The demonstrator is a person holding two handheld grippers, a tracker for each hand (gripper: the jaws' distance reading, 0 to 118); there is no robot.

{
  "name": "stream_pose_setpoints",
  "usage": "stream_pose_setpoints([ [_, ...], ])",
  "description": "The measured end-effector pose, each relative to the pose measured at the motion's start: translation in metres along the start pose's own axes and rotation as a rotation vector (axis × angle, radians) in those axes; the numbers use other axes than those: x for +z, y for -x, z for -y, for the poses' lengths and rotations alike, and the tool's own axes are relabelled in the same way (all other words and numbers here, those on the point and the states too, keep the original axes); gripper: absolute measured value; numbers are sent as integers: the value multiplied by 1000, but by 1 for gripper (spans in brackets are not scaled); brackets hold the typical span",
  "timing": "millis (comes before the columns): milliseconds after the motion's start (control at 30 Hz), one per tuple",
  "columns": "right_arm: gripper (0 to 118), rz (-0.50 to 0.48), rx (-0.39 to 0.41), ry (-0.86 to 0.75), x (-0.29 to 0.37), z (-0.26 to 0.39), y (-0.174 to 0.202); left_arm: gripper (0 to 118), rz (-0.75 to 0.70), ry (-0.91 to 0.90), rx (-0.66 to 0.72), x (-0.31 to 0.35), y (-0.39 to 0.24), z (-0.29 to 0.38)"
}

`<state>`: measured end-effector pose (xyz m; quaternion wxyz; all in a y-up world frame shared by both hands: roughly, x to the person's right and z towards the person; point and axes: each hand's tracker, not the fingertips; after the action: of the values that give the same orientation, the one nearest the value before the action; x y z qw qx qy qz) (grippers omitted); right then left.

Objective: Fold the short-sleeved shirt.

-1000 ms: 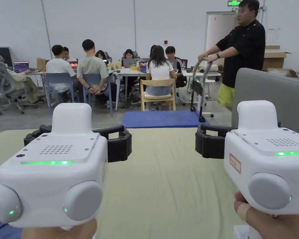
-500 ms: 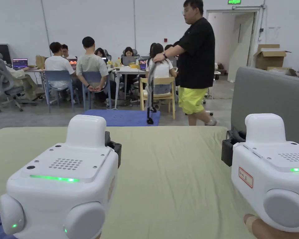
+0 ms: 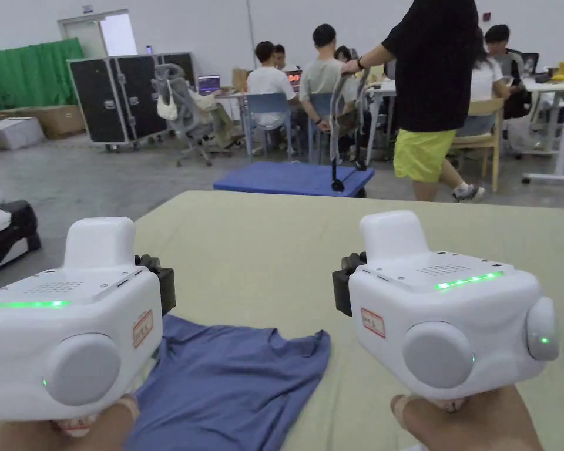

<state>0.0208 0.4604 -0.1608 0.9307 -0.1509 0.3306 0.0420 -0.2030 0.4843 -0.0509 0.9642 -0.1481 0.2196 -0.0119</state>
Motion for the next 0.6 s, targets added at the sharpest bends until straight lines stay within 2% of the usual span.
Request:
stream_pose_setpoints([
  [67, 2, -70, 0, 22, -18, 8, 21, 0, -29, 44, -49, -10, 7, 8],
  [133, 2, -92, -9, 58, -33, 16, 28, 0, -4, 103, -59, -33, 12, 18],
  [300, 2, -77, 5, 130, -58, 37, 10, 0, 145, 256, -14, -109, -5, 53],
  [500, 2, -24, 33, 207, -94, 68, -21, 0, 252, 472, -109, -233, -47, 127],
  [533, 2, -13, 29, 238, -101, 76, -27, 34, 273, 520, -62, -256, -51, 143],
  [567, 2, -7, 19, 259, -105, 83, -31, 95, 283, 541, -48, -274, -53, 155],
  [600, 2, -4, 4, 282, -111, 90, -38, 118, 275, 564, -68, -293, -58, 168],
])
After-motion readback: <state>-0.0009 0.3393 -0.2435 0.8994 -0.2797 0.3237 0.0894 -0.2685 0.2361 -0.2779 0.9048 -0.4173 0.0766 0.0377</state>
